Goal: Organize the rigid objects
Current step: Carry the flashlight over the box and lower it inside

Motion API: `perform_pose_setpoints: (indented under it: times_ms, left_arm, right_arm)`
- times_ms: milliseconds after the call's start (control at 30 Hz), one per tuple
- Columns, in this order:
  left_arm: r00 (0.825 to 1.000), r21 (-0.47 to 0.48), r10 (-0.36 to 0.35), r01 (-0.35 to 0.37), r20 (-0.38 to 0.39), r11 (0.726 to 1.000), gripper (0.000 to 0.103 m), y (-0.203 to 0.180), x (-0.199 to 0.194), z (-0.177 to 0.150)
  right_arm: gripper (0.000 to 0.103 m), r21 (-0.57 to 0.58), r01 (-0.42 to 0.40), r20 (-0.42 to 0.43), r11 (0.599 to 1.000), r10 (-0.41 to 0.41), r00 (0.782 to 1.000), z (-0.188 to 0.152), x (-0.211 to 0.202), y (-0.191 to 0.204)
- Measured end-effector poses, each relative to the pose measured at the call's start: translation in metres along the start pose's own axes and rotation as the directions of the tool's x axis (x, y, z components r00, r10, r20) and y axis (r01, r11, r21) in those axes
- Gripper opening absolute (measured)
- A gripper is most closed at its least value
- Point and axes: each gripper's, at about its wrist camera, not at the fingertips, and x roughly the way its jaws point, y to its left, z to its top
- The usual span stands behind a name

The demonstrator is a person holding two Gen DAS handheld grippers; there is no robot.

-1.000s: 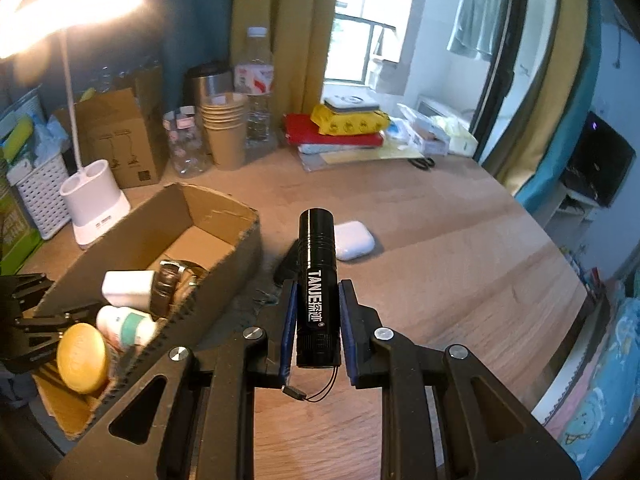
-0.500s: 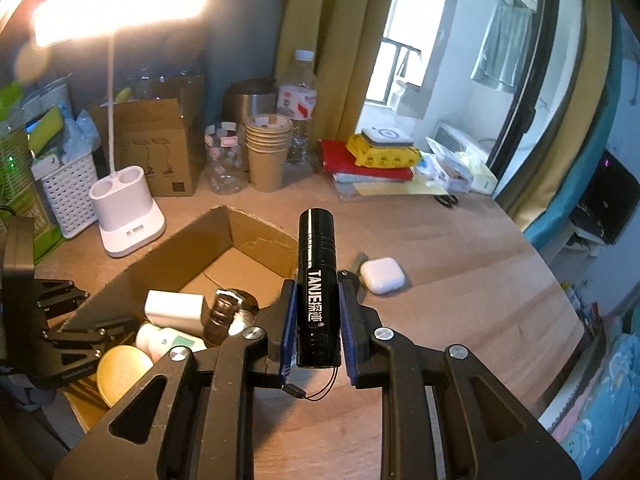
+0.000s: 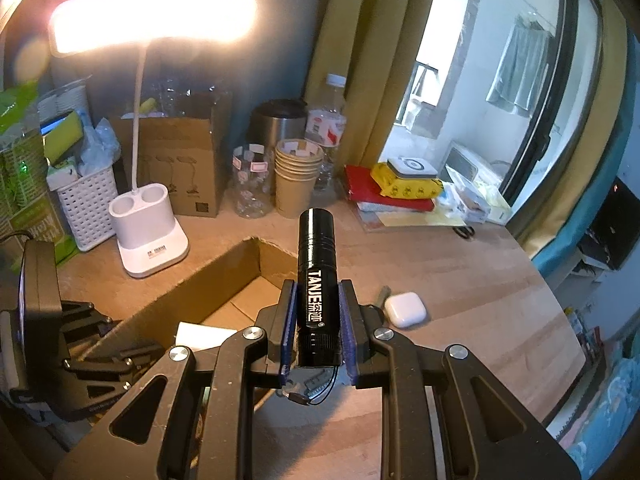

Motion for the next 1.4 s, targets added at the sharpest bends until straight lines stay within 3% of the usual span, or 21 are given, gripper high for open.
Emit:
perform_pose_setpoints:
  times_ms: [567, 1400]
  left_arm:
    - [1.000, -0.002, -0.004, 0.004, -0.002, 1.000, 0.031, -0.001, 0.000, 0.000]
    - [1.000, -0.004, -0.007, 0.007, -0.003, 1.000, 0.031, -0.001, 0.000, 0.000]
  right_arm:
    - [0.022, -0.005, -0.034, -0.012, 0.999, 0.034, 0.999, 0.011, 0.025, 0.015]
    - [0.022, -0.035, -0.134, -0.139, 0.990, 0.127, 0.982, 0.002, 0.095, 0.055]
